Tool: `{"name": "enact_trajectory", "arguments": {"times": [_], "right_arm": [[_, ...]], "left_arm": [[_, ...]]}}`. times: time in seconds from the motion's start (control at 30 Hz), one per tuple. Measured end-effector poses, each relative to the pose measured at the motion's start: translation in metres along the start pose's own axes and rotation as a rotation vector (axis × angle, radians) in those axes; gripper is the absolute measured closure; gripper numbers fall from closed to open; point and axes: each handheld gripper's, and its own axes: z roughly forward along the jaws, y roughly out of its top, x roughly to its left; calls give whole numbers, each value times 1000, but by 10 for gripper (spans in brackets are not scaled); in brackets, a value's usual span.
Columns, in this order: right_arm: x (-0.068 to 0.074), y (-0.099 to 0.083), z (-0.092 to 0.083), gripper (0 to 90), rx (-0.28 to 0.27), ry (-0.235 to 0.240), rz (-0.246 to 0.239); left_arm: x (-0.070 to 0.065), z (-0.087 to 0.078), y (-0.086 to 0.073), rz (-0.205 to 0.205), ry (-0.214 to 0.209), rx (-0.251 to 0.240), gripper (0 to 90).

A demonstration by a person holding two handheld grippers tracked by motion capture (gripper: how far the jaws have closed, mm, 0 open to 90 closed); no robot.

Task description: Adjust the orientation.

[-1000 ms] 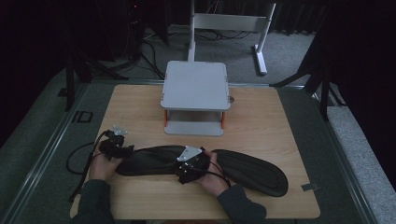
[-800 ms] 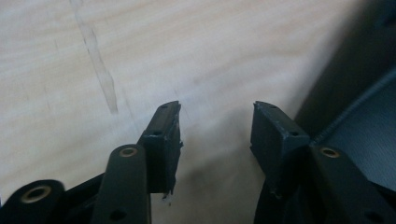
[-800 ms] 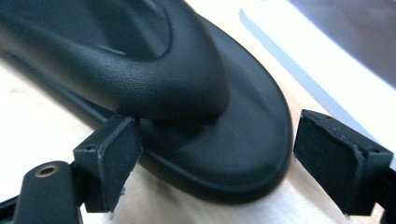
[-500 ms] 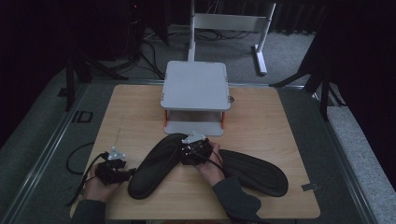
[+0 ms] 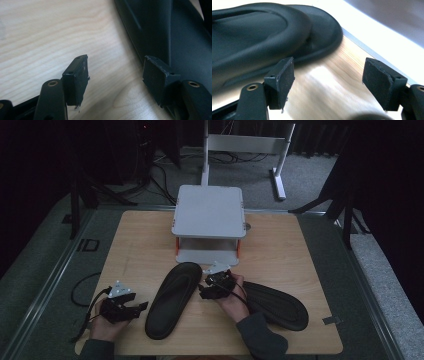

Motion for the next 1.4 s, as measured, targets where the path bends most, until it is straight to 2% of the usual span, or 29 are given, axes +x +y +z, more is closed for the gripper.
{"name": "enact_trajectory", "arguments": {"times": [0.07,0.2,0.27,0.3,0.37,0.47,0.5,0.6,0.7,0.87,1.03,1.13,1.2,1.3,1.4], "right_arm": [[-2,-5,-15,255,-13,-1,-12],[-5,-15,-43,256,-35,1,-30],[-6,-18,-49,256,-41,2,-41],[-7,-23,-62,256,-45,0,-56],[-10,-26,-72,256,-55,3,-57],[-14,-31,-83,257,-68,12,-57],[-20,-39,-93,255,-61,-10,-73],[-31,-55,-105,221,-40,-43,-82],[-45,-70,-115,189,-21,-62,-79],[-66,-86,-124,169,-9,-32,-40],[-71,-92,-131,132,5,-28,-72],[-76,-102,-135,121,47,-61,-109],[-80,-111,-138,121,77,-80,-116],[-86,-125,-146,109,68,-38,-98],[-89,-136,-151,108,55,-28,-101]], "left_arm": [[0,-2,0,-8,8,-21,373],[-3,-5,3,5,22,-36,365],[-5,-6,5,10,21,-52,365],[-6,-6,6,12,21,-57,360],[-7,-6,7,7,7,-72,360],[-9,-6,9,18,17,-74,359],[-9,-7,9,17,14,-79,354],[-9,-7,9,15,18,-83,354],[-9,-6,9,16,16,-80,352],[-9,-4,10,17,18,-81,349],[-8,-5,10,15,20,-84,349],[-9,-5,10,15,22,-85,348],[-9,-5,10,15,19,-85,348],[-8,-4,10,10,18,-89,348],[-9,-3,11,11,19,-86,348]]}}
